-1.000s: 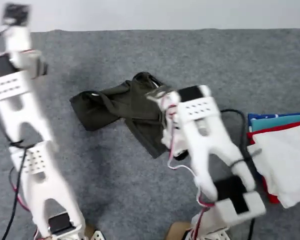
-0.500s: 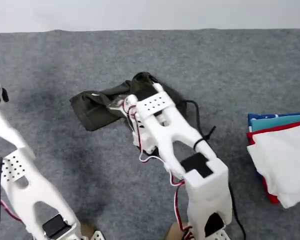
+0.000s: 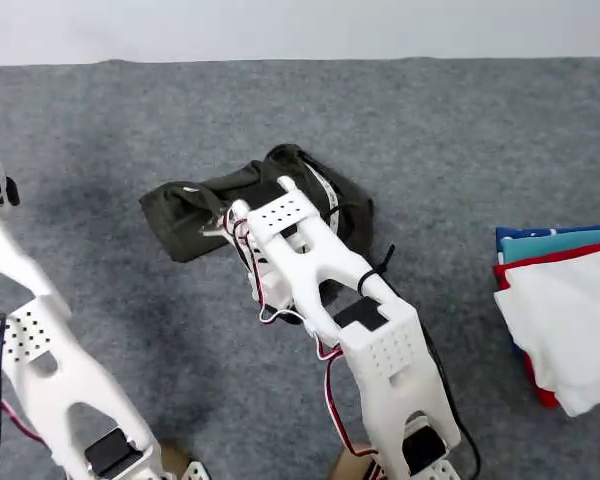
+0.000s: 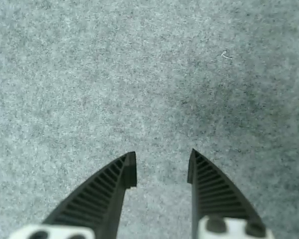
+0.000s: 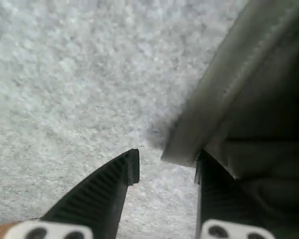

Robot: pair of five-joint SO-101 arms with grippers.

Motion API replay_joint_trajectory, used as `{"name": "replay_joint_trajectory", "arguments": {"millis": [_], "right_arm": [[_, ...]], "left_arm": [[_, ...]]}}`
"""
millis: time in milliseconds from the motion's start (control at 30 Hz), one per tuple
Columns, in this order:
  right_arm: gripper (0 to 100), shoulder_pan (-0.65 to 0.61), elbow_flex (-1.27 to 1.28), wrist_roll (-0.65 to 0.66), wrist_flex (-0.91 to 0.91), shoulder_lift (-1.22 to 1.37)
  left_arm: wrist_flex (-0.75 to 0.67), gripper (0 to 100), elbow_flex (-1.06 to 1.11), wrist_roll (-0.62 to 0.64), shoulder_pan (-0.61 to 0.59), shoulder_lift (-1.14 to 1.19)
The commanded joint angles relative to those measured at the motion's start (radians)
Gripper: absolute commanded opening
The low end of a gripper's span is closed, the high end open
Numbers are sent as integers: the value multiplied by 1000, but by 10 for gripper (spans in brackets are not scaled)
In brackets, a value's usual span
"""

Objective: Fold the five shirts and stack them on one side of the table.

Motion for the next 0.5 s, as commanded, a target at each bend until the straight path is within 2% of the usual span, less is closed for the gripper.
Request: {"name": "replay_joint_trajectory", "arguments": {"millis": [0, 167, 367, 467], "right_arm": [[197, 38, -49, 9, -22, 24], [190, 117, -83, 11, -31, 79], [36, 131, -133, 11, -36, 147], [13, 131, -170, 11, -21, 174]], "left_arm": [[17, 177, -39, -6, 2, -14], [17, 177, -39, -6, -2, -12], [17, 177, -38, -6, -2, -12], [18, 177, -38, -5, 0, -12]]}}
